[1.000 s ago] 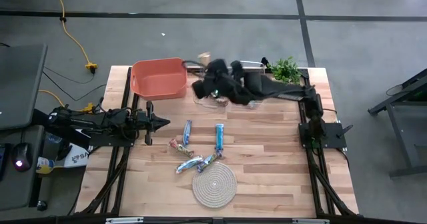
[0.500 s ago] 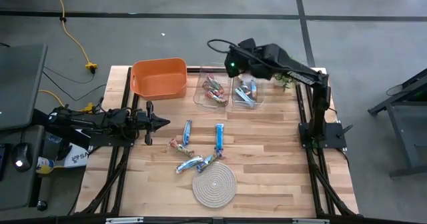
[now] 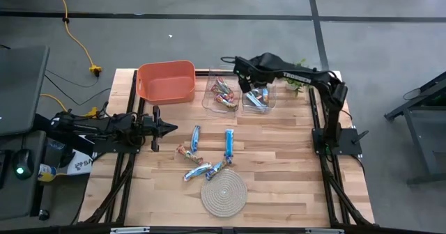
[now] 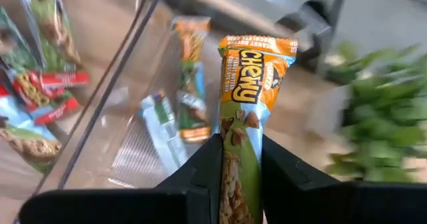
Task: Pick and place Granola Bars by type
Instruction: Put the yellow granola bar into the right transparent bin, then put the red granola bar into the left transparent bin
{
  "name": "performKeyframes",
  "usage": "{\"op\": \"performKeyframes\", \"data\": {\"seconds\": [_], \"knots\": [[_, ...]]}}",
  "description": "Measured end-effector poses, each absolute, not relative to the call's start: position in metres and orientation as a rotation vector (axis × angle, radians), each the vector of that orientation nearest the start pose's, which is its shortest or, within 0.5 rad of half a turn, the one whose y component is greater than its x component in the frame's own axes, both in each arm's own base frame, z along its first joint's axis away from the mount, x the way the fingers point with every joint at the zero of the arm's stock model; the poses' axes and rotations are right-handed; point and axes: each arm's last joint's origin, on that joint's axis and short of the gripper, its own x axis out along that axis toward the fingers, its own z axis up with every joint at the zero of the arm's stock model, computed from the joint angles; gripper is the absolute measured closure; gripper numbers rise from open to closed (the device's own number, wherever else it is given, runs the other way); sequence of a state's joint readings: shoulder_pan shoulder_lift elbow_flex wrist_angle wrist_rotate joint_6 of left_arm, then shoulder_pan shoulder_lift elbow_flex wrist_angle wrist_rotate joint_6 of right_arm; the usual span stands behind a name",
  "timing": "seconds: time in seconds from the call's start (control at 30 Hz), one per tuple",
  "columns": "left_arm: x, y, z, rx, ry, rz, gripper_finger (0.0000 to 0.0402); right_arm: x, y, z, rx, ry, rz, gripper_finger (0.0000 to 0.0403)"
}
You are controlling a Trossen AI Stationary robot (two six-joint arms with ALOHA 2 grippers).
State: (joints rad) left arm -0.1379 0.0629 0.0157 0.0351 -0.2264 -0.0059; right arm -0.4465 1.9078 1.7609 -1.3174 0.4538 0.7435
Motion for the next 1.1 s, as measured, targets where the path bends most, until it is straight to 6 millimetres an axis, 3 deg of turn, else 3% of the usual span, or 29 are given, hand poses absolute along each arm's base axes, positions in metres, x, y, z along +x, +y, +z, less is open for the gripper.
{"op": "performKeyframes", "data": {"seconds": [0.23, 0.4, 0.77, 1.1], "knots": [[0.1, -0.007, 0.167, -0.004, 0.011, 0.089, 0.0401, 0.321, -0.183, 0.235, 0.644, 1.165, -1.181, 0.0336], [0.1, -0.007, 0.167, -0.004, 0.012, 0.089, 0.0401, 0.32, -0.191, 0.22, 0.707, 1.123, -1.139, 0.0336], [0.1, -0.007, 0.167, -0.004, 0.012, 0.089, 0.0401, 0.321, -0.193, 0.218, 0.68, 1.112, -1.137, 0.0331], [0.1, -0.007, 0.167, -0.004, 0.012, 0.089, 0.0401, 0.321, -0.192, 0.218, 0.686, 1.112, -1.133, 0.0277]]}}
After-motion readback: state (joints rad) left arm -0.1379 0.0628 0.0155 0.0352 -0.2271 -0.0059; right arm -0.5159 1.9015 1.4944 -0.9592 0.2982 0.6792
